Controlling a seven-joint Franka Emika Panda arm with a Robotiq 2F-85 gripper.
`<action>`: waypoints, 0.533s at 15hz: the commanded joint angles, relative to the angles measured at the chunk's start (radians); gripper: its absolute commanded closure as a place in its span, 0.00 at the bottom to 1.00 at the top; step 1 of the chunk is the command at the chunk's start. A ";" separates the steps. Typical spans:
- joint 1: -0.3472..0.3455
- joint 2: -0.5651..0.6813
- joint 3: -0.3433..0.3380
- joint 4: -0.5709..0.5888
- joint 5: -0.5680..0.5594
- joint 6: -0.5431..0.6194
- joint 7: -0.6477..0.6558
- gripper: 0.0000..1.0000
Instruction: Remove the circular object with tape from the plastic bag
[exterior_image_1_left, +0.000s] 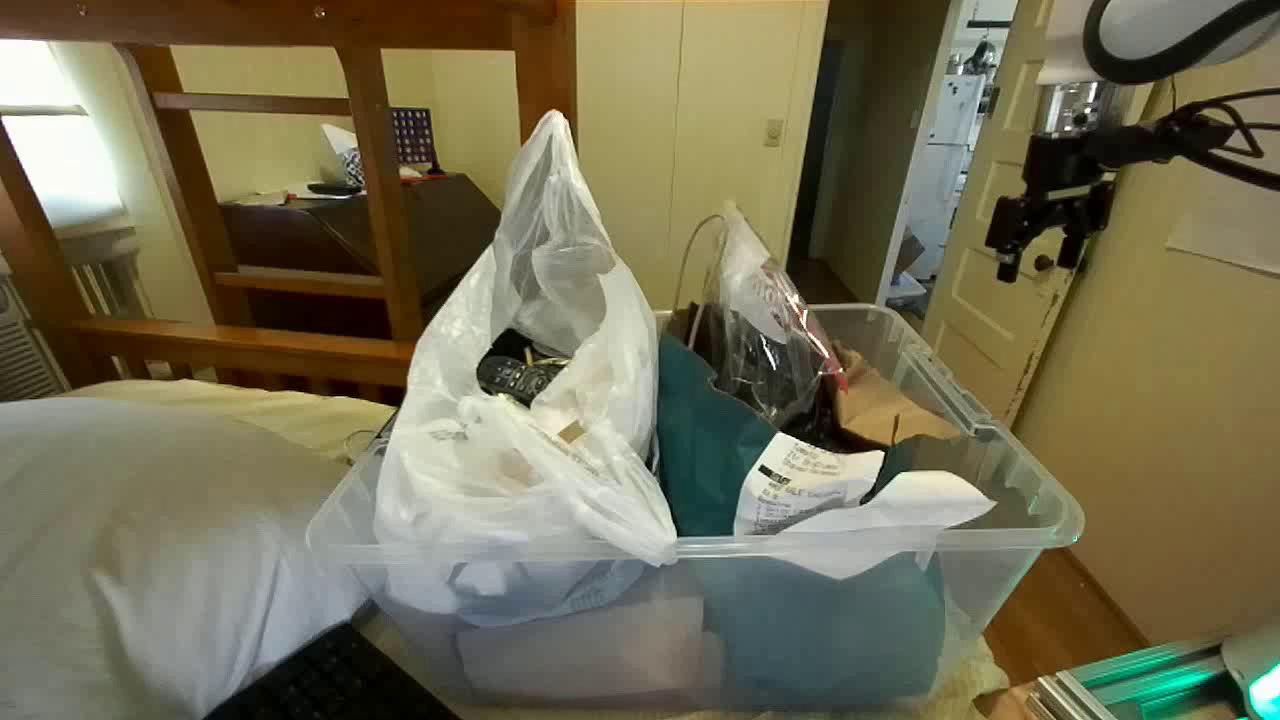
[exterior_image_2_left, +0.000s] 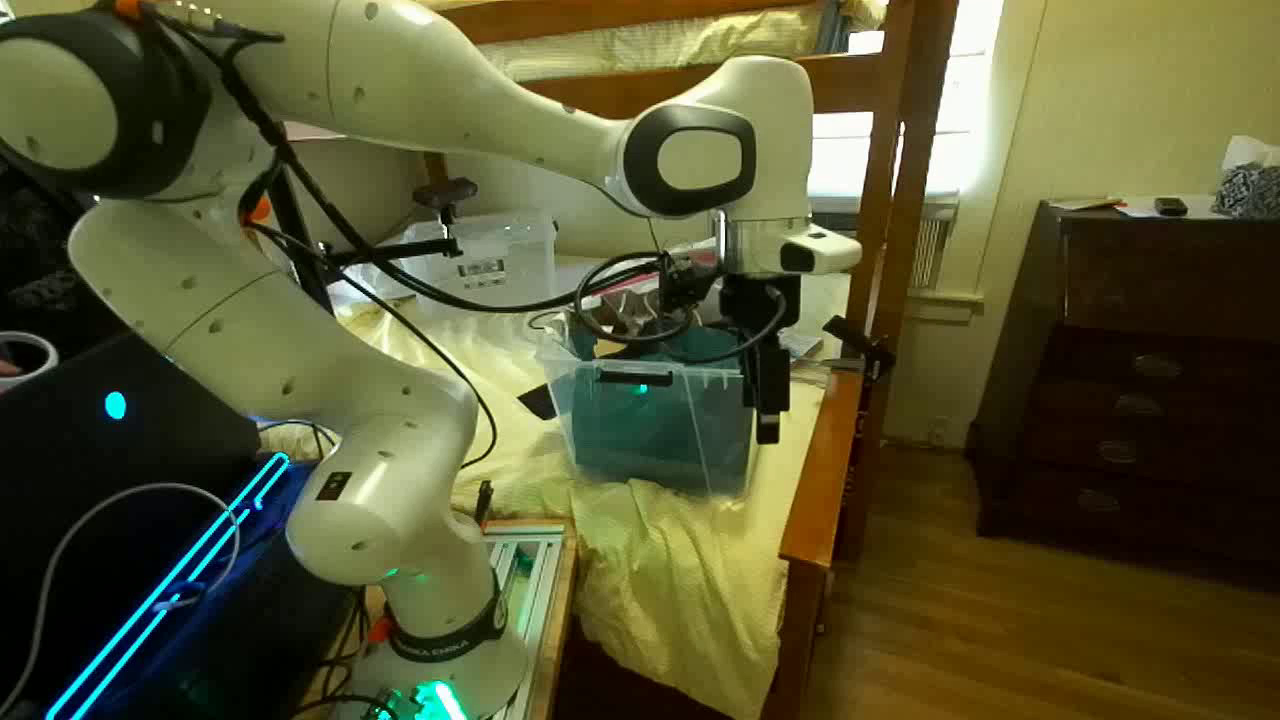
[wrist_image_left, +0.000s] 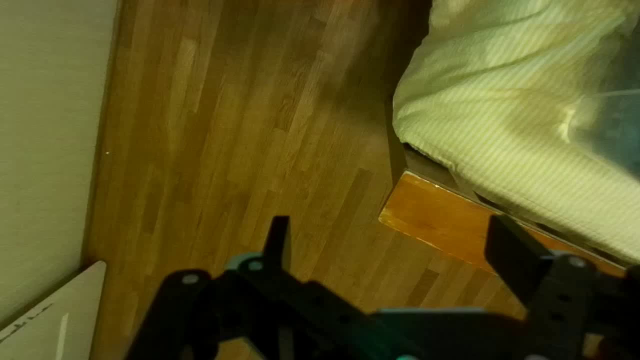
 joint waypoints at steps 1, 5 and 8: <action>0.022 0.003 -0.019 0.002 -0.012 -0.003 0.010 0.00; 0.022 0.003 -0.019 0.002 -0.012 -0.003 0.010 0.00; 0.045 0.028 -0.004 0.046 -0.005 -0.021 -0.008 0.00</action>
